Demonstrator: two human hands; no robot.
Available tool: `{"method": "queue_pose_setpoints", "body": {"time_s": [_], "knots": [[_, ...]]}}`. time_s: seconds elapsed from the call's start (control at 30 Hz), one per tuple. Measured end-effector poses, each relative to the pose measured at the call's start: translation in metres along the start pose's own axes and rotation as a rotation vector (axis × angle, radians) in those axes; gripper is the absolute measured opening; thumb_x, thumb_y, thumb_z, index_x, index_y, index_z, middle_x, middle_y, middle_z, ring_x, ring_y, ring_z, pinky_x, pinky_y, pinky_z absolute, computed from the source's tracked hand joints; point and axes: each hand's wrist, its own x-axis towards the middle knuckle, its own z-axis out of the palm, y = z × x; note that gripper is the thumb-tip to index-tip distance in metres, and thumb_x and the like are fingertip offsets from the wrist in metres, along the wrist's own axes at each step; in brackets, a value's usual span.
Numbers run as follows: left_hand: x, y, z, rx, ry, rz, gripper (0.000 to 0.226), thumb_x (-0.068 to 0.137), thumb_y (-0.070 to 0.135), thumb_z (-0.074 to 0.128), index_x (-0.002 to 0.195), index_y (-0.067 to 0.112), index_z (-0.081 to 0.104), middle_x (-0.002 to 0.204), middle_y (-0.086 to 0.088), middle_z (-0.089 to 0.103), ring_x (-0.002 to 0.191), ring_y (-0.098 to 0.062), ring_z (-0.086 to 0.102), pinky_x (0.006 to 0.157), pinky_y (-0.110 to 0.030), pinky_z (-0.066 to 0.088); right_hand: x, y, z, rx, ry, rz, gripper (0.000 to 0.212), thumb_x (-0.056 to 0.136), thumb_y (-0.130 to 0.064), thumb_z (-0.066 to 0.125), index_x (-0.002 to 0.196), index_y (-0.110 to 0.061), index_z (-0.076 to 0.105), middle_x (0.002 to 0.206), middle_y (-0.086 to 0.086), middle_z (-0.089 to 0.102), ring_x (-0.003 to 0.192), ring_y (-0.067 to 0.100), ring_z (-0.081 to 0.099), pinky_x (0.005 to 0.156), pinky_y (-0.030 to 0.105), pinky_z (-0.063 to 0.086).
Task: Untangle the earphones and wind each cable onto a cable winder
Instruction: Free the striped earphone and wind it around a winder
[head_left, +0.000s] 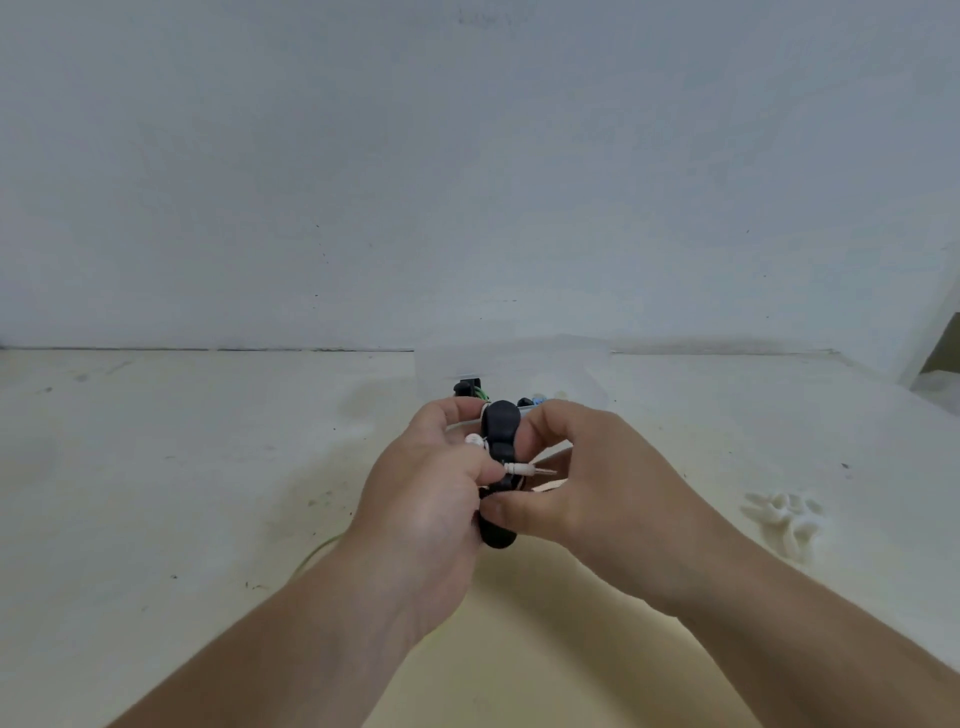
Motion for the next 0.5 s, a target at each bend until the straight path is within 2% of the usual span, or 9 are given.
{"method": "queue_pose_setpoints", "body": {"time_s": [0.07, 0.13, 0.2, 0.23, 0.3, 0.33, 0.4, 0.47, 0.5], "knots": [[0.0, -0.002, 0.001, 0.021, -0.079, -0.022, 0.042, 0.089, -0.015, 0.047, 0.118, 0.013, 0.06, 0.11, -0.013, 0.069, 0.082, -0.027, 0.07, 0.061, -0.037, 0.05, 0.002, 0.003, 0.001, -0.019, 0.042, 0.003, 0.034, 0.072, -0.028, 0.082, 0.086, -0.012, 0.055, 0.081, 0.007, 0.073, 0.073, 0.021, 0.069, 0.064, 0.036, 0.051], [0.0, -0.001, -0.001, 0.055, -0.154, -0.027, 0.03, 0.095, 0.0, 0.056, 0.12, 0.014, 0.06, 0.114, -0.01, 0.071, 0.091, -0.023, 0.071, 0.073, -0.04, 0.054, 0.004, 0.006, -0.003, 0.002, 0.068, 0.016, 0.034, 0.074, -0.028, 0.081, 0.085, -0.011, 0.053, 0.081, 0.011, 0.072, 0.067, 0.023, 0.063, 0.056, 0.028, 0.042], [0.001, 0.002, -0.004, 0.207, -0.158, 0.032, 0.021, 0.097, 0.021, 0.059, 0.117, 0.021, 0.065, 0.109, 0.0, 0.074, 0.099, -0.016, 0.07, 0.088, -0.039, 0.055, 0.007, 0.008, -0.009, 0.089, 0.05, 0.05, 0.029, 0.075, -0.02, 0.082, 0.083, -0.012, 0.055, 0.081, 0.009, 0.072, 0.069, 0.026, 0.066, 0.061, 0.03, 0.049], [0.001, 0.004, -0.007, 0.338, -0.123, 0.109, 0.017, 0.097, 0.029, 0.058, 0.112, 0.026, 0.068, 0.103, 0.006, 0.075, 0.097, -0.009, 0.069, 0.091, -0.032, 0.054, 0.008, 0.009, -0.012, 0.141, 0.035, 0.068, 0.028, 0.075, -0.016, 0.082, 0.081, -0.012, 0.055, 0.081, 0.007, 0.07, 0.068, 0.024, 0.066, 0.065, 0.035, 0.055], [0.004, 0.007, -0.013, 0.585, 0.024, 0.327, 0.016, 0.097, 0.033, 0.056, 0.1, 0.03, 0.071, 0.088, 0.012, 0.072, 0.074, 0.0, 0.064, 0.072, -0.014, 0.047, 0.012, 0.011, -0.017, 0.212, 0.03, 0.096, 0.027, 0.073, -0.011, 0.083, 0.079, -0.011, 0.057, 0.078, 0.008, 0.065, 0.065, 0.021, 0.062, 0.067, 0.041, 0.057], [0.006, 0.008, -0.016, 0.692, 0.1, 0.415, 0.016, 0.098, 0.03, 0.055, 0.099, 0.03, 0.071, 0.085, 0.013, 0.067, 0.068, -0.001, 0.06, 0.063, -0.015, 0.043, 0.014, 0.012, -0.019, 0.24, 0.037, 0.107, 0.028, 0.071, -0.011, 0.085, 0.077, -0.011, 0.057, 0.075, 0.008, 0.062, 0.065, 0.021, 0.059, 0.065, 0.042, 0.055], [0.012, 0.008, -0.023, 0.895, 0.171, 0.502, 0.022, 0.099, 0.021, 0.052, 0.113, 0.029, 0.067, 0.101, 0.019, 0.06, 0.088, -0.005, 0.057, 0.072, -0.019, 0.038, 0.018, 0.016, -0.023, 0.29, 0.068, 0.134, 0.029, 0.061, -0.017, 0.085, 0.073, -0.016, 0.059, 0.07, 0.004, 0.059, 0.065, 0.023, 0.056, 0.064, 0.042, 0.048], [0.021, 0.004, -0.031, 1.05, 0.162, 0.553, 0.037, 0.099, 0.013, 0.049, 0.132, 0.028, 0.058, 0.122, 0.021, 0.051, 0.118, -0.005, 0.047, 0.087, -0.011, 0.029, 0.022, 0.019, -0.027, 0.293, 0.104, 0.152, 0.027, 0.059, -0.021, 0.081, 0.073, -0.017, 0.059, 0.069, 0.004, 0.06, 0.063, 0.023, 0.055, 0.065, 0.041, 0.045], [0.024, 0.002, -0.033, 1.081, 0.148, 0.572, 0.044, 0.099, 0.009, 0.048, 0.139, 0.027, 0.052, 0.132, 0.019, 0.048, 0.126, -0.004, 0.041, 0.089, -0.006, 0.023, 0.023, 0.021, -0.029, 0.286, 0.115, 0.157, 0.026, 0.062, -0.018, 0.082, 0.075, -0.015, 0.059, 0.069, 0.004, 0.06, 0.062, 0.023, 0.054, 0.065, 0.04, 0.043]]}}
